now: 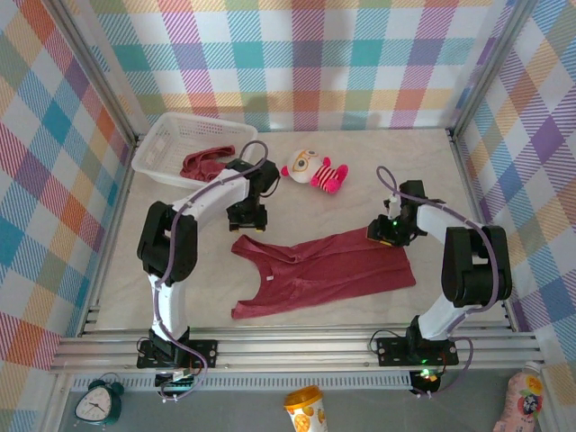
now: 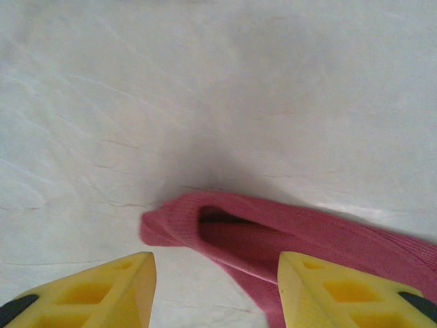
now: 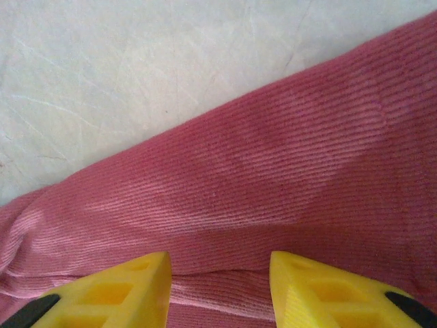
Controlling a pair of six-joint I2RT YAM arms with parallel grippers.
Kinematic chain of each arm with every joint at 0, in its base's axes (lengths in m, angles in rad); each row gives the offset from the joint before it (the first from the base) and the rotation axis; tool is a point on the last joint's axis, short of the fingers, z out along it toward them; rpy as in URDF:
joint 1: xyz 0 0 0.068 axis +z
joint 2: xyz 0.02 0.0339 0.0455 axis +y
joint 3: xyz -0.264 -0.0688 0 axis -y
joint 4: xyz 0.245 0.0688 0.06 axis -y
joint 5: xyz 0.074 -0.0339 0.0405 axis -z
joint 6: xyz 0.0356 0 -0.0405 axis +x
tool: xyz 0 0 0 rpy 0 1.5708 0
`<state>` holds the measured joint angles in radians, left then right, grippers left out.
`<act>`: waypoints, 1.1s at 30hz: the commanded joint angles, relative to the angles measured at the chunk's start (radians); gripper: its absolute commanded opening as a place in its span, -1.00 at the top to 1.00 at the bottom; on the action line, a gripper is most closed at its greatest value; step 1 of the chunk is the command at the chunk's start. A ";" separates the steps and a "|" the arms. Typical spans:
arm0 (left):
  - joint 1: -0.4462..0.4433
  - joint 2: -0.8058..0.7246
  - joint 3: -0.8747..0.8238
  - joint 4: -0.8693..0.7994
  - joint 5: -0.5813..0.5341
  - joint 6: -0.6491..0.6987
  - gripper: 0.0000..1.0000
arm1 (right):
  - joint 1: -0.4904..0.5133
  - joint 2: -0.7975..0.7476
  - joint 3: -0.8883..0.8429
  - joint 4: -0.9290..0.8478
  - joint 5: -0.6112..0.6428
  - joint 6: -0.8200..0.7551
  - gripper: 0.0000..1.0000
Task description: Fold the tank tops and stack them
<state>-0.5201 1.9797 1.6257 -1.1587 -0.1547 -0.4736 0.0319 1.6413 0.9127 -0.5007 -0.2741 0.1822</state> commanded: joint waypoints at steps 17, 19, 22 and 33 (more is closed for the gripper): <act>0.022 0.068 -0.064 -0.008 -0.031 0.089 0.36 | -0.001 -0.003 -0.011 0.005 -0.057 -0.001 0.15; 0.023 0.065 -0.078 -0.006 -0.042 0.092 0.45 | 0.001 -0.006 -0.014 0.002 -0.059 -0.004 0.15; 0.024 0.056 -0.092 0.011 -0.035 0.097 0.56 | 0.001 -0.017 -0.021 0.002 -0.074 -0.002 0.15; 0.010 -0.039 -0.076 -0.021 0.025 0.129 1.00 | 0.001 -0.016 -0.018 -0.003 -0.065 -0.001 0.15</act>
<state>-0.5037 2.0270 1.5429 -1.1500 -0.1616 -0.3664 0.0319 1.6390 0.8982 -0.4950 -0.3233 0.1822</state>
